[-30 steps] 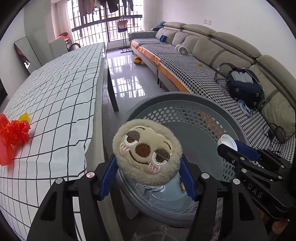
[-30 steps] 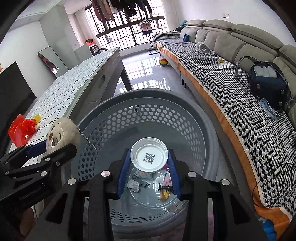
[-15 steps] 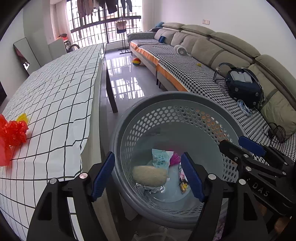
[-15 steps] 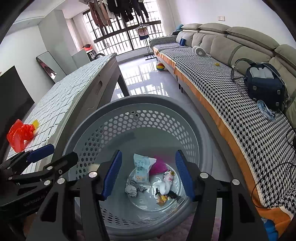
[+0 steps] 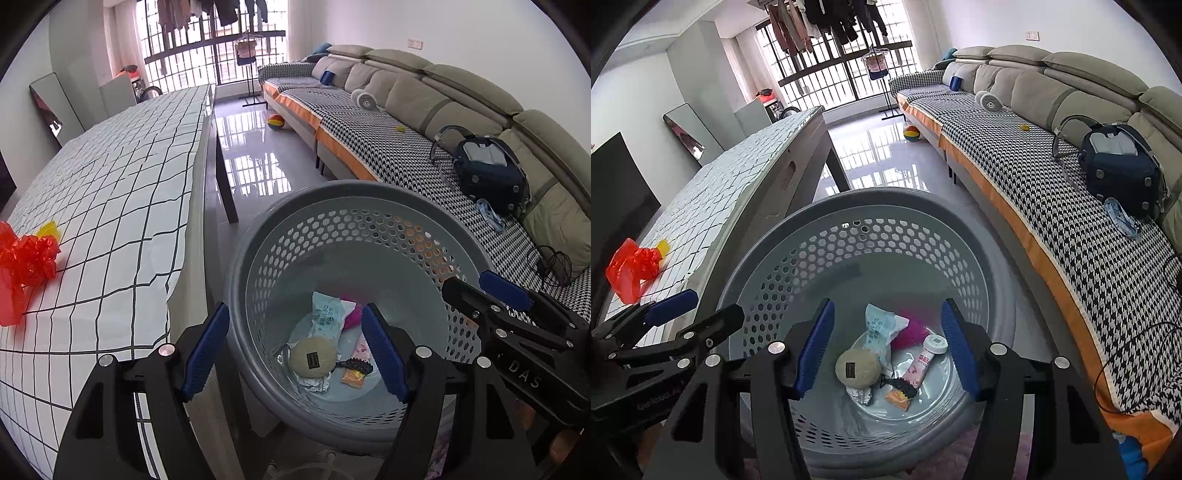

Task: Collect trash
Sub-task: 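Move both tools back over the table toward the red bag and yellow lid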

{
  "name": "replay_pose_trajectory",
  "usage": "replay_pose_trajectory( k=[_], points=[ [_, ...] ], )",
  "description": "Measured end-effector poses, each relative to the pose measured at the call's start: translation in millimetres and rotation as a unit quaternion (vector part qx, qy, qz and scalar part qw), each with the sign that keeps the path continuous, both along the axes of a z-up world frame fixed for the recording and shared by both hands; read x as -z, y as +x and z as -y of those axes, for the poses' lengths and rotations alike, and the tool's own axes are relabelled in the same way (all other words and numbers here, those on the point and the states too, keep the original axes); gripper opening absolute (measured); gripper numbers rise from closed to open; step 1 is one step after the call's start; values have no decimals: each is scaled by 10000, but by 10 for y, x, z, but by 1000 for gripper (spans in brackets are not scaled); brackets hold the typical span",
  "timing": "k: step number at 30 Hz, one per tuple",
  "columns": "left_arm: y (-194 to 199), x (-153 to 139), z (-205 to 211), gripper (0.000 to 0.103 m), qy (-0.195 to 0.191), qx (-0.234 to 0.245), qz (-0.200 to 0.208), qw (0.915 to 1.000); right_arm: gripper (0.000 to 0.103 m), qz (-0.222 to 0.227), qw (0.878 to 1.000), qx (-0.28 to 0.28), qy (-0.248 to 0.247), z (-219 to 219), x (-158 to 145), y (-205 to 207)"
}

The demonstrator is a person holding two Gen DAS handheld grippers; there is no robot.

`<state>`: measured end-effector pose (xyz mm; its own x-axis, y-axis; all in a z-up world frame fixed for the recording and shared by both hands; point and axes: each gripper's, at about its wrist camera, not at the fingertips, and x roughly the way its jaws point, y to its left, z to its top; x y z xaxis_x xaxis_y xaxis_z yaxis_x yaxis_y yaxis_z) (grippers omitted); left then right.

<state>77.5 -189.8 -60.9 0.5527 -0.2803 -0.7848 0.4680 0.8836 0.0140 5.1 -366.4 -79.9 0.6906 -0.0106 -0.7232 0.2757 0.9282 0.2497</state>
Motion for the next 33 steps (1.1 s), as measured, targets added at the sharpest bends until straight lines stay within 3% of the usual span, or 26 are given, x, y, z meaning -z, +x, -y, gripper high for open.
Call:
replay_pose_trajectory(
  k=[11, 20, 33],
  points=[
    [-64, -199, -209, 72, -121, -213, 175, 9995, 58, -17, 9999, -51, -106, -90, -44, -22],
    [-107, -486, -600, 74, -233, -569, 414, 9973, 58, 199, 9995, -172, -145, -295, -313, -103],
    [59, -1030, -1513, 79, -329, -1571, 1006, 9819, 58, 551, 9936, -941, -309, -981, -745, 23]
  ],
)
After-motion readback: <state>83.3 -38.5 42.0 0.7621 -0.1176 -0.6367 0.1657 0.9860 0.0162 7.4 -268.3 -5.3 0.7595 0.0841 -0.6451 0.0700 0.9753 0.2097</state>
